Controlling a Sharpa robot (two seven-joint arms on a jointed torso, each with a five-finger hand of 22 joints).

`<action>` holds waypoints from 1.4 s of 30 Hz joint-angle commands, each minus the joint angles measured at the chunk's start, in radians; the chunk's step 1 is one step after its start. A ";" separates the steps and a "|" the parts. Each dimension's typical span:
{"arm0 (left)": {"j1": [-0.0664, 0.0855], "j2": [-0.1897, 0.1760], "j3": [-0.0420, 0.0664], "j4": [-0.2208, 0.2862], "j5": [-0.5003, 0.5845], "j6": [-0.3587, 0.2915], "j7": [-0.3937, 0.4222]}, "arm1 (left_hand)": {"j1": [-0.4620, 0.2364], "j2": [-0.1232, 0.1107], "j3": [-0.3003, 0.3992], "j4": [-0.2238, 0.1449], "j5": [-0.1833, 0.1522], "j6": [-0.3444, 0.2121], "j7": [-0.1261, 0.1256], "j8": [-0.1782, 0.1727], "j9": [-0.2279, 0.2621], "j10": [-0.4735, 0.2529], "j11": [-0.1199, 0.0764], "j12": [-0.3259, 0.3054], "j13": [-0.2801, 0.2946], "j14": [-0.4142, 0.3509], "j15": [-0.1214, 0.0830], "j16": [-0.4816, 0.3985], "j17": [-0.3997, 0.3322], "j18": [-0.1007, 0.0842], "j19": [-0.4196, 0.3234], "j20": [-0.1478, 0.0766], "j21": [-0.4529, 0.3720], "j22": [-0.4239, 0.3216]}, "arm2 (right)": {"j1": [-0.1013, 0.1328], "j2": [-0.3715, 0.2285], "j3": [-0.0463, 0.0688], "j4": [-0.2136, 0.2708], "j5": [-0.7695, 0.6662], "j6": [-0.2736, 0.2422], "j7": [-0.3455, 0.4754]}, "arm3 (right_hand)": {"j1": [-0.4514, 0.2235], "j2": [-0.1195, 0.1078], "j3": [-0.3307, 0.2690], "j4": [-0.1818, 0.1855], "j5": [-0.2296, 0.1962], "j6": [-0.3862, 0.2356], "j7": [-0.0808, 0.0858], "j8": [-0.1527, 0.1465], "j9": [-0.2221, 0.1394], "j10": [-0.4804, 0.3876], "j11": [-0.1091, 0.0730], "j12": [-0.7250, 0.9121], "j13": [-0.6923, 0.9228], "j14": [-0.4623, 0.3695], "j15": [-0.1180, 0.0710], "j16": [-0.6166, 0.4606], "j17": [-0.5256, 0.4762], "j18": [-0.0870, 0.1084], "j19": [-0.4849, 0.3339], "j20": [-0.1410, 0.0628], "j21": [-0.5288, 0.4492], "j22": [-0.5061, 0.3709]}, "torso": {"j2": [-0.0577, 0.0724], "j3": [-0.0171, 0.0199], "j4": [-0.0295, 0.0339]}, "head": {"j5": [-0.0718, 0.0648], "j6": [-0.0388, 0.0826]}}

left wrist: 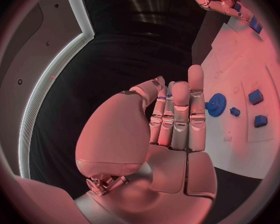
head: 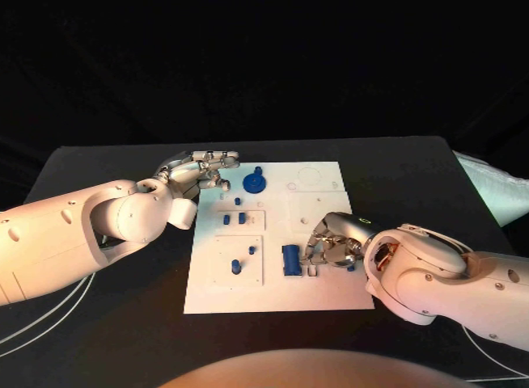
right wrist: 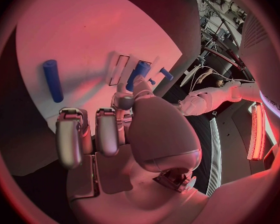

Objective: Assemble the parts on the task board

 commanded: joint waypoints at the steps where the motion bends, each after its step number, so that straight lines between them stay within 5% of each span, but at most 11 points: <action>1: 0.000 0.000 0.001 0.002 -0.003 0.018 0.004 | 0.001 0.012 -0.003 -0.004 -0.004 -0.005 -0.001 0.005 -0.001 -0.010 0.001 0.006 -0.001 -0.005 0.001 -0.004 -0.001 0.011 -0.003 0.003 -0.005 -0.002 | 0.010 -0.039 0.001 0.021 0.008 -0.040 0.016 | -0.013 0.005 -0.012 0.008 0.026 -0.022 0.004 -0.013 -0.003 0.003 0.009 -0.001 0.002 0.060 0.000 0.006 0.033 -0.004 0.016 -0.005 0.005 0.096 | -0.001 -0.0001 -0.0028 | -0.001 0.002; 7: 0.000 -0.001 0.000 0.002 -0.003 0.016 0.003 | 0.001 0.012 -0.003 -0.004 -0.004 -0.005 -0.001 0.005 -0.001 -0.010 0.001 0.006 -0.001 -0.005 0.001 -0.004 -0.001 0.011 -0.003 0.003 -0.005 -0.002 | 0.054 -0.148 0.001 0.061 0.042 -0.001 0.022 | -0.017 0.021 -0.024 0.027 0.090 -0.045 0.014 -0.035 -0.010 0.004 0.017 0.004 0.010 0.063 0.007 0.014 0.046 -0.005 0.018 0.001 0.008 0.102 | -0.002 -0.0002 -0.0060 | -0.015 0.007; 13: 0.000 0.001 0.000 0.003 -0.003 0.016 0.003 | 0.001 0.012 -0.003 -0.004 -0.004 -0.005 -0.001 0.005 -0.001 -0.010 0.001 0.006 -0.001 -0.005 0.001 -0.004 -0.001 0.011 -0.003 0.003 -0.005 -0.002 | 0.065 -0.205 -0.001 0.059 -0.021 0.077 -0.001 | -0.021 0.029 -0.029 0.037 0.096 -0.049 0.017 -0.044 -0.012 0.001 0.020 -0.002 0.007 0.063 0.009 0.016 0.049 -0.006 0.019 0.003 0.009 0.103 | -0.001 0.0008 -0.0099 | -0.022 0.011; 18: 0.000 0.004 0.000 0.001 -0.003 0.019 0.003 | 0.001 0.012 -0.003 -0.004 -0.004 -0.005 -0.001 0.005 -0.001 -0.010 0.001 0.006 -0.001 -0.005 0.001 -0.004 -0.001 0.011 -0.003 0.003 -0.005 -0.002 | 0.056 -0.215 -0.004 0.043 -0.089 0.126 -0.010 | -0.030 0.032 -0.038 0.050 0.095 -0.037 0.015 -0.043 -0.010 -0.001 0.019 -0.007 0.005 0.062 0.010 0.016 0.050 -0.006 0.019 0.004 0.010 0.105 | 0.000 0.0033 -0.0138 | -0.028 0.012; 24: -0.001 0.006 0.000 -0.001 -0.003 0.020 0.003 | 0.001 0.012 -0.003 -0.004 -0.004 -0.005 -0.001 0.005 -0.001 -0.010 0.001 0.006 -0.001 -0.005 0.001 -0.004 -0.001 0.011 -0.003 0.003 -0.005 -0.002 | 0.040 -0.207 -0.006 0.028 -0.129 0.157 -0.014 | -0.039 0.030 -0.050 0.064 0.093 -0.028 0.012 -0.043 -0.009 -0.006 0.018 -0.020 -0.003 0.061 0.009 0.011 0.044 -0.005 0.016 0.004 0.007 0.100 | -0.001 0.0023 -0.0098 | -0.028 0.012; 42: -0.002 0.005 0.000 -0.002 -0.003 0.023 0.002 | 0.001 0.012 -0.003 -0.004 -0.004 -0.005 -0.001 0.005 -0.001 -0.010 0.001 0.006 -0.001 -0.005 0.001 -0.004 -0.001 0.011 -0.003 0.003 -0.005 -0.002 | 0.006 -0.139 -0.007 -0.002 -0.208 0.187 -0.015 | -0.032 0.021 -0.065 0.072 0.086 -0.022 0.010 -0.045 -0.006 -0.008 0.016 -0.028 -0.007 0.060 0.007 0.010 0.045 -0.004 0.015 0.003 0.006 0.100 | -0.001 0.0014 -0.0105 | -0.025 0.007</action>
